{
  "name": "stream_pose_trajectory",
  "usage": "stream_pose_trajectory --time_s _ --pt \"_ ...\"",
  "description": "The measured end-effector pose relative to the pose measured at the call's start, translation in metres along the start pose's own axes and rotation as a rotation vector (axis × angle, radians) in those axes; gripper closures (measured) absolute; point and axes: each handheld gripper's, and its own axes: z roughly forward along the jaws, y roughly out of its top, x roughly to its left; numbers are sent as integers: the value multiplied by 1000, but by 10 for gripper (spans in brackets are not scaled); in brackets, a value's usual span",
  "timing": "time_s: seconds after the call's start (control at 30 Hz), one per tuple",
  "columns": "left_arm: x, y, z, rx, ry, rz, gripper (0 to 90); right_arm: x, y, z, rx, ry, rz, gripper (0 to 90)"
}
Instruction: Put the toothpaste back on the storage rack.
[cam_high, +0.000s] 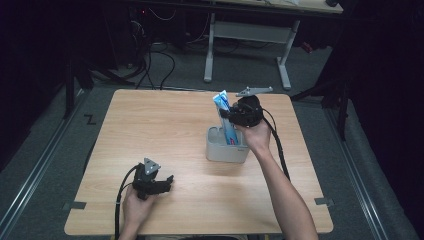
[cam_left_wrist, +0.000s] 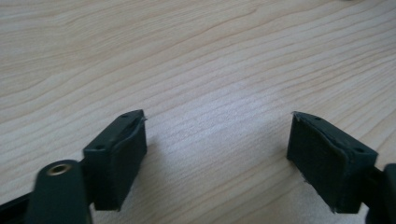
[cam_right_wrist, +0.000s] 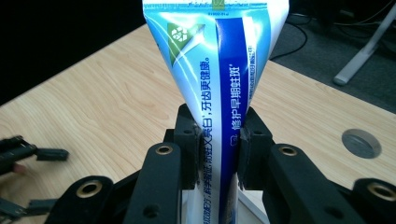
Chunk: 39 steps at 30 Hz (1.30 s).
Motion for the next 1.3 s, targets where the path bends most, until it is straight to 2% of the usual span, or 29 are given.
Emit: stream_pose_trajectory --time_s 0.07,0.13,0.23,0.4,0.5,0.83,1.17,1.3 --pt "2 1 1 -3 13 -22 202 0 -4 3 17 -8 -4 735" --pt "2 2 2 0 14 -10 202 0 -6 6 29 -8 -5 734" --pt "1 2 2 0 3 2 200 -1 -8 7 18 0 0 734" --pt "1 2 2 0 3 0 205 -2 -12 8 11 6 3 734" --pt "1 2 2 -2 4 -2 207 1 -19 12 39 -6 -8 734" --pt "1 2 2 -3 2 -2 207 -3 -37 15 69 -15 30 731" --pt "0 2 2 -3 1 -1 207 -2 -39 18 93 -3 25 729" --pt "0 2 2 -1 0 0 206 1 -41 20 114 -13 -10 725"
